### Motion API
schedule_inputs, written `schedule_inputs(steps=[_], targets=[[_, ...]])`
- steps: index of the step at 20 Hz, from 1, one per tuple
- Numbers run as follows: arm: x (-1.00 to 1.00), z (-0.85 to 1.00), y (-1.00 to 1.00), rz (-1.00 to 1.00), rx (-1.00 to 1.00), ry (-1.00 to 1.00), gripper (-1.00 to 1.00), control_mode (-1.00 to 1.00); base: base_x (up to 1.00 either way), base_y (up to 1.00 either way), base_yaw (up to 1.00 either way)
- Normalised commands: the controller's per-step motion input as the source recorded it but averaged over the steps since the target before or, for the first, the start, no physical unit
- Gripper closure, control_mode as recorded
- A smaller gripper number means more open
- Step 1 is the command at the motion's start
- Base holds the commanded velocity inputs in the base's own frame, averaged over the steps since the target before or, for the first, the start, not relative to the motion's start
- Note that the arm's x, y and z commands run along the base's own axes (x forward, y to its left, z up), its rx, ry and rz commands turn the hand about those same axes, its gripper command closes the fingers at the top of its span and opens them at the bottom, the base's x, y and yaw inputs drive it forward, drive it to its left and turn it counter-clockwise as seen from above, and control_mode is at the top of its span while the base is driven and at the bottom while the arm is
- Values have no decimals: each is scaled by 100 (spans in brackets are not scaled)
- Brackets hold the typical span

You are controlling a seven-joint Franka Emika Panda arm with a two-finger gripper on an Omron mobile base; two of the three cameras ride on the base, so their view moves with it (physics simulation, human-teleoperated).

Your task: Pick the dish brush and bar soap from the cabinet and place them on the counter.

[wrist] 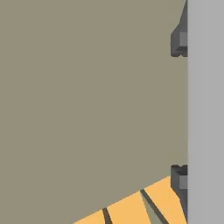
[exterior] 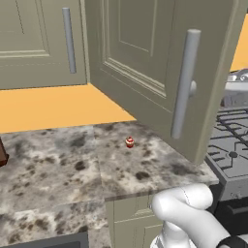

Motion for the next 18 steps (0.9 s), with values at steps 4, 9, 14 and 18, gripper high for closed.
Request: schedule_inputs(steps=[4, 9, 14, 18], targets=[[-28, 0, 74, -4, 0, -27, -100, -100, 0, 0, 0], [-12, 0, 56, -5, 0, -23, -100, -100, 0, 0, 0], [0, 0, 52, -4, 0, -19, -100, -100, 0, 0, 0], [7, 0, 46, -3, 0, -16, -100, -100, 0, 0, 0]])
